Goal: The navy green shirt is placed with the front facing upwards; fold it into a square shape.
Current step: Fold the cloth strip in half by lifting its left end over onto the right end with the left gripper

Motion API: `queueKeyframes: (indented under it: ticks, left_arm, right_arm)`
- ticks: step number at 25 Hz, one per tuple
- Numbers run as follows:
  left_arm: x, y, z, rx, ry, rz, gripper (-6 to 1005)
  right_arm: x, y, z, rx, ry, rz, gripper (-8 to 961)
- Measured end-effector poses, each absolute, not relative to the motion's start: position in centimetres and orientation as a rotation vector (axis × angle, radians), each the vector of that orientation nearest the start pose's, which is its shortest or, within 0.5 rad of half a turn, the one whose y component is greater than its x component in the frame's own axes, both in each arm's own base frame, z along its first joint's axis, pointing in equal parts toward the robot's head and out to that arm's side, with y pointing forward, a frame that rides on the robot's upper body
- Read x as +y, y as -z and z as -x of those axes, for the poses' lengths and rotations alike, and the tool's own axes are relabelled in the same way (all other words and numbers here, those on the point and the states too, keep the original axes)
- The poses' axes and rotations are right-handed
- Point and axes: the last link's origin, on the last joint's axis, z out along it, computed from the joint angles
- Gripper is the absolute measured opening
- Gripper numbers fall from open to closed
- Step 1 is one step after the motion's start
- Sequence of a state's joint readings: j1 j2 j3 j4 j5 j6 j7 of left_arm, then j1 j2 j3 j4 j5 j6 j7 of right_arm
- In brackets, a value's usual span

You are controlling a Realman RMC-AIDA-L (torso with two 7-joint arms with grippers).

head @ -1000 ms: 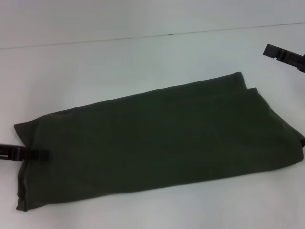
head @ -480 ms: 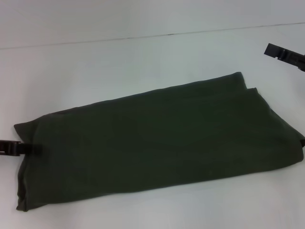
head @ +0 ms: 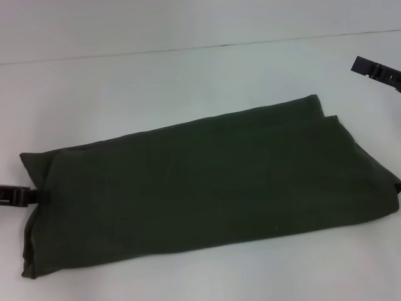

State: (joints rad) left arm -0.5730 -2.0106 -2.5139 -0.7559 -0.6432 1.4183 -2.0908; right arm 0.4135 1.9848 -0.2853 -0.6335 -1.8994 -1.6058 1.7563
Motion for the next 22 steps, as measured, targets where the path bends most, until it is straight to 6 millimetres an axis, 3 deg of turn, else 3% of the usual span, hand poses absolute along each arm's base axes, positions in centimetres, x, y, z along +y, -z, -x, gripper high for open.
queueKeyframes:
  ticks: [22]
  left_arm:
    - [34.1, -3.7, 31.4, -1.413, 0.166, 2.464, 19]
  right_arm:
    - [31.3, -9.5, -32.9, 1.204, -1.099, 2.083, 905]
